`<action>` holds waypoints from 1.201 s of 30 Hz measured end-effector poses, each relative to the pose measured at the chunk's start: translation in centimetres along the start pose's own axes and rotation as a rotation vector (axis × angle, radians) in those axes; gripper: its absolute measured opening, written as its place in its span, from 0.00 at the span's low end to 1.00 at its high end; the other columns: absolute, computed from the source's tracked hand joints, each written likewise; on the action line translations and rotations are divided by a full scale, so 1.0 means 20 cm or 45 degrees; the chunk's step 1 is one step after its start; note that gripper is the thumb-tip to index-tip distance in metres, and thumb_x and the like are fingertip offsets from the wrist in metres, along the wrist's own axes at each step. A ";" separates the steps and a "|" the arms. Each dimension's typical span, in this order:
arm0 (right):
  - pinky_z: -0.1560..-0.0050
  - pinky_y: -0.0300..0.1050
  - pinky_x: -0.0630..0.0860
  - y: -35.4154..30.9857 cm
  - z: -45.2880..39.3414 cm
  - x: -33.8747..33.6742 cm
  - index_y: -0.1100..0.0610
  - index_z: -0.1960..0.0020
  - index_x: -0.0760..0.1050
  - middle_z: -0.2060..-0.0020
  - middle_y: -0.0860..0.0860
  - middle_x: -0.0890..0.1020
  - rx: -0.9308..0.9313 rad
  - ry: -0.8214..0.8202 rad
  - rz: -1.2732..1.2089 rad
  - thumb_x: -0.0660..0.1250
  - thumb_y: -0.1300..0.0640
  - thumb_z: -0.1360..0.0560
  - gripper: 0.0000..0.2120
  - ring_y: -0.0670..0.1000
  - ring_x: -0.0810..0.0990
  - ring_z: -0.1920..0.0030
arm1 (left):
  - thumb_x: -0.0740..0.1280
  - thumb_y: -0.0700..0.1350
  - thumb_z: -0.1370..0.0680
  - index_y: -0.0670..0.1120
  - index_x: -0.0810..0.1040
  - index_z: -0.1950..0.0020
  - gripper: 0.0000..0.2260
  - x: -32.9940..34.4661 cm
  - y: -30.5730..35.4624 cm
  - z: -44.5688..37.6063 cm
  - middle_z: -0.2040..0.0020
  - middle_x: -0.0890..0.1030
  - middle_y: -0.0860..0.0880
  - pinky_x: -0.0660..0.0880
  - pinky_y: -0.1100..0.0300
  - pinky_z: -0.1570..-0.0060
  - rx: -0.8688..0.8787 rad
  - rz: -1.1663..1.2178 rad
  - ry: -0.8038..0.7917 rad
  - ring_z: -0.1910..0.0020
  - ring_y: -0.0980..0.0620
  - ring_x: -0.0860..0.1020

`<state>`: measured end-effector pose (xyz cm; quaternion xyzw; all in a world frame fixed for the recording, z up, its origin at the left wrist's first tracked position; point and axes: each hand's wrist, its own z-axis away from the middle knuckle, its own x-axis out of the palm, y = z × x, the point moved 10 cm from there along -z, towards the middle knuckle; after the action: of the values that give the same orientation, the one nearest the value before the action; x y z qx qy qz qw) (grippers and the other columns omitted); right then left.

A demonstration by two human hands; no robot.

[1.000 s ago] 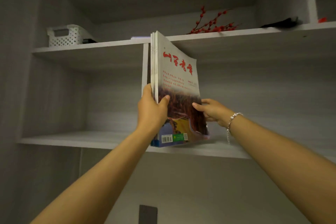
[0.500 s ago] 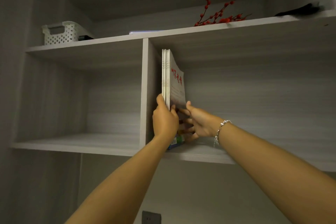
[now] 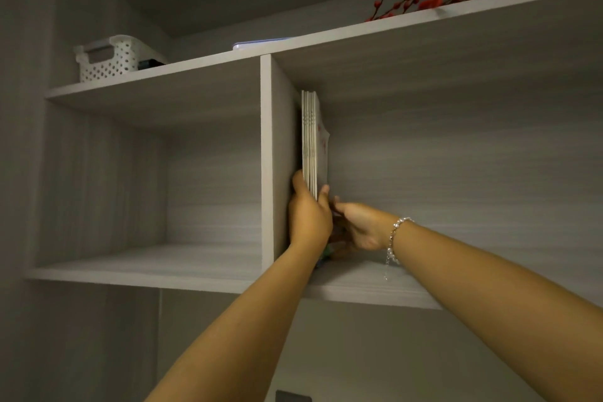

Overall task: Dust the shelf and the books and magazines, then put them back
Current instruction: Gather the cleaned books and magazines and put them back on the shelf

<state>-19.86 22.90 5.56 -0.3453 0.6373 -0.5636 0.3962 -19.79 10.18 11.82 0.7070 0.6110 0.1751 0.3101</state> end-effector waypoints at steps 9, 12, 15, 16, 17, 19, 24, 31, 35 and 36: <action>0.59 0.47 0.74 0.01 0.02 -0.01 0.54 0.44 0.74 0.54 0.53 0.80 -0.035 0.035 0.003 0.57 0.39 0.22 0.20 0.53 0.78 0.56 | 0.55 0.43 0.17 0.39 0.65 0.32 0.15 0.02 -0.17 0.13 0.36 0.73 0.41 0.70 0.56 0.48 -0.334 -0.211 -0.387 0.38 0.42 0.73; 0.58 0.47 0.73 -0.01 -0.01 -0.02 0.56 0.33 0.70 0.46 0.54 0.78 -0.054 0.049 -0.038 0.56 0.38 0.23 0.27 0.52 0.76 0.53 | 0.56 0.40 0.18 0.41 0.67 0.33 0.13 0.02 -0.19 0.16 0.37 0.74 0.44 0.67 0.61 0.49 -0.337 -0.178 -0.380 0.38 0.43 0.72; 0.58 0.48 0.74 -0.02 -0.02 -0.02 0.55 0.34 0.69 0.53 0.52 0.78 -0.079 0.046 -0.087 0.53 0.39 0.21 0.25 0.51 0.77 0.57 | 0.59 0.40 0.19 0.43 0.67 0.31 0.16 0.02 -0.19 0.16 0.35 0.74 0.43 0.68 0.60 0.47 -0.323 -0.093 -0.301 0.38 0.43 0.73; 0.58 0.48 0.75 -0.01 -0.02 -0.03 0.55 0.35 0.70 0.55 0.52 0.78 -0.079 0.042 -0.099 0.53 0.40 0.21 0.23 0.51 0.77 0.58 | 0.59 0.39 0.19 0.44 0.67 0.31 0.16 0.04 -0.21 0.15 0.35 0.74 0.43 0.69 0.59 0.46 -0.348 -0.062 -0.308 0.38 0.43 0.73; 0.59 0.48 0.75 -0.01 -0.03 -0.03 0.55 0.37 0.71 0.56 0.52 0.78 -0.075 0.030 -0.109 0.53 0.41 0.20 0.21 0.51 0.77 0.59 | 0.59 0.39 0.19 0.44 0.67 0.31 0.16 0.05 -0.21 0.15 0.35 0.74 0.43 0.70 0.58 0.45 -0.373 -0.039 -0.316 0.38 0.43 0.73; 0.59 0.48 0.75 -0.01 -0.02 -0.02 0.55 0.41 0.72 0.56 0.53 0.79 -0.088 0.006 -0.127 0.54 0.45 0.19 0.17 0.52 0.77 0.59 | 0.59 0.39 0.19 0.45 0.67 0.31 0.16 0.07 -0.23 0.14 0.35 0.73 0.44 0.70 0.58 0.44 -0.421 0.007 -0.328 0.38 0.44 0.73; 0.54 0.50 0.78 -0.04 0.03 -0.03 0.43 0.36 0.69 0.53 0.50 0.79 -0.183 0.016 -0.023 0.58 0.52 0.19 0.13 0.52 0.78 0.55 | 0.57 0.39 0.18 0.44 0.68 0.30 0.16 0.07 -0.24 0.16 0.40 0.76 0.45 0.72 0.65 0.50 -0.443 0.095 -0.323 0.44 0.47 0.75; 0.41 0.60 0.74 -0.04 0.07 -0.05 0.47 0.31 0.69 0.50 0.52 0.78 -0.175 0.000 0.060 0.61 0.50 0.21 0.18 0.55 0.78 0.49 | 0.54 0.40 0.17 0.47 0.72 0.31 0.17 0.10 -0.26 0.17 0.36 0.77 0.46 0.73 0.59 0.43 -0.550 0.278 -0.309 0.40 0.44 0.75; 0.40 0.59 0.74 -0.04 0.07 -0.03 0.48 0.31 0.69 0.50 0.52 0.79 -0.177 -0.047 0.065 0.61 0.50 0.21 0.18 0.54 0.78 0.49 | 0.53 0.39 0.17 0.48 0.71 0.30 0.17 0.12 -0.27 0.16 0.36 0.77 0.46 0.72 0.58 0.44 -0.564 0.271 -0.319 0.39 0.45 0.75; 0.41 0.59 0.74 -0.04 0.07 -0.03 0.48 0.31 0.69 0.49 0.52 0.79 -0.176 -0.062 0.061 0.61 0.51 0.21 0.19 0.54 0.78 0.48 | 0.53 0.39 0.17 0.48 0.71 0.30 0.17 0.13 -0.28 0.16 0.37 0.77 0.46 0.73 0.57 0.43 -0.576 0.276 -0.322 0.39 0.44 0.75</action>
<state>-18.28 22.69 6.28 -0.3700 0.6731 -0.5000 0.4001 -21.50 12.32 5.54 0.6972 0.4338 0.2497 0.5132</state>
